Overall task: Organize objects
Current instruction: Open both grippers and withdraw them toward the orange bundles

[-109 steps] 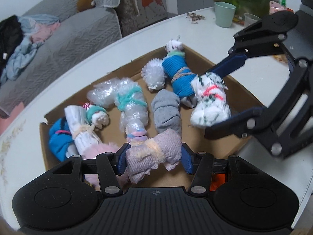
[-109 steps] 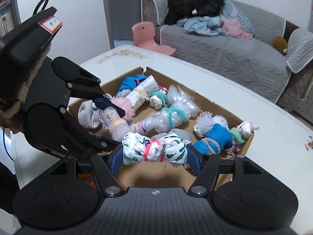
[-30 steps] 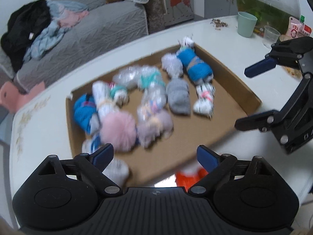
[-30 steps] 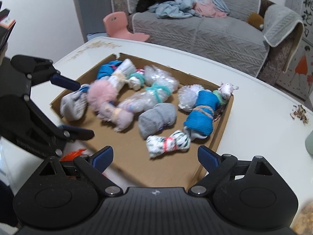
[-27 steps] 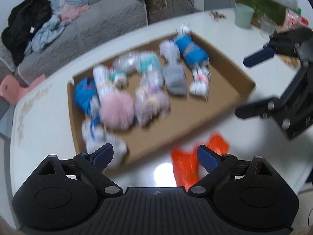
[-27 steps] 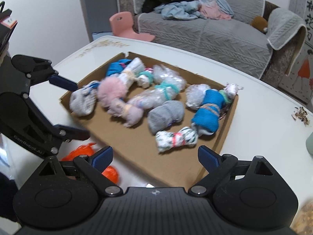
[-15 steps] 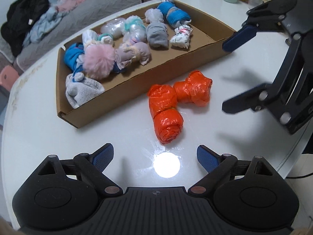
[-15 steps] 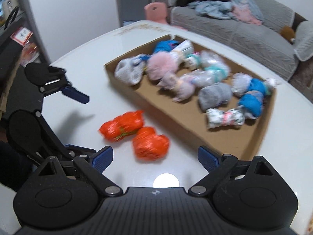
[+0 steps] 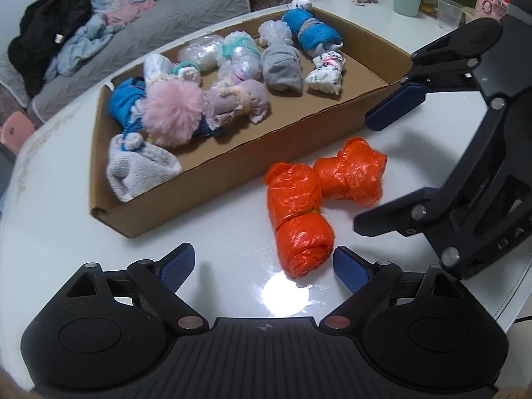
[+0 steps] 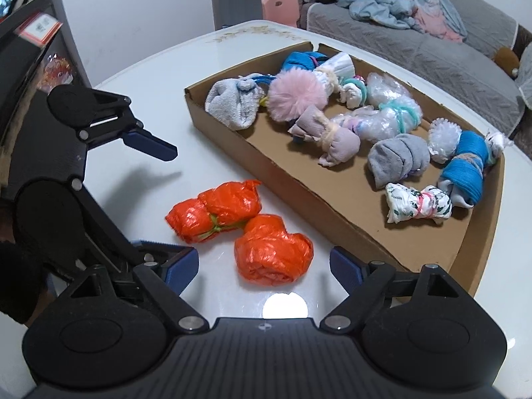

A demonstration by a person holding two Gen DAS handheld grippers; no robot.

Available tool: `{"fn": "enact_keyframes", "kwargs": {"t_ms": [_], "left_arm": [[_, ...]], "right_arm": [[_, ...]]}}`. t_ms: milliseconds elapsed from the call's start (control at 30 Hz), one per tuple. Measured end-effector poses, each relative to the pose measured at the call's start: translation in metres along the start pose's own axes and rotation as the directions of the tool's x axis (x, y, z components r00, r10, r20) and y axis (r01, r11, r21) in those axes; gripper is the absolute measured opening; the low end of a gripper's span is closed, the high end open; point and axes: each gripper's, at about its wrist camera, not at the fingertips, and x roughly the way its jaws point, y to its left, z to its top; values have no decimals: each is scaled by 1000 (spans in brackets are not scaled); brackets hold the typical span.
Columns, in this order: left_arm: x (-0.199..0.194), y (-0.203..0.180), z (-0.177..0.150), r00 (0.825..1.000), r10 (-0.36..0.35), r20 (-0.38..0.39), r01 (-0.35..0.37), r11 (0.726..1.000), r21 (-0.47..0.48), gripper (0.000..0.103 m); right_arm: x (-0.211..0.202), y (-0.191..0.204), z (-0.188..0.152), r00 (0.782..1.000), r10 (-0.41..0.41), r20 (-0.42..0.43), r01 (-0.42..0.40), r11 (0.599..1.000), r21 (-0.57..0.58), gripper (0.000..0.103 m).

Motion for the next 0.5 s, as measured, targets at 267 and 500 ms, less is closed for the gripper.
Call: {"fn": "enact_keyframes", "kwargs": {"t_ms": [267,500], "left_arm": [[7,-2,5,999,-18,28,17,1000,15,93],[11,1,9,999,-22,37,22,1000,4,93]], "right_arm": [[6,-7,-2,993,112,-27,-113,993,-25,65],[7,-14,-5,987,153,-56,-152,988,19,43]]}}
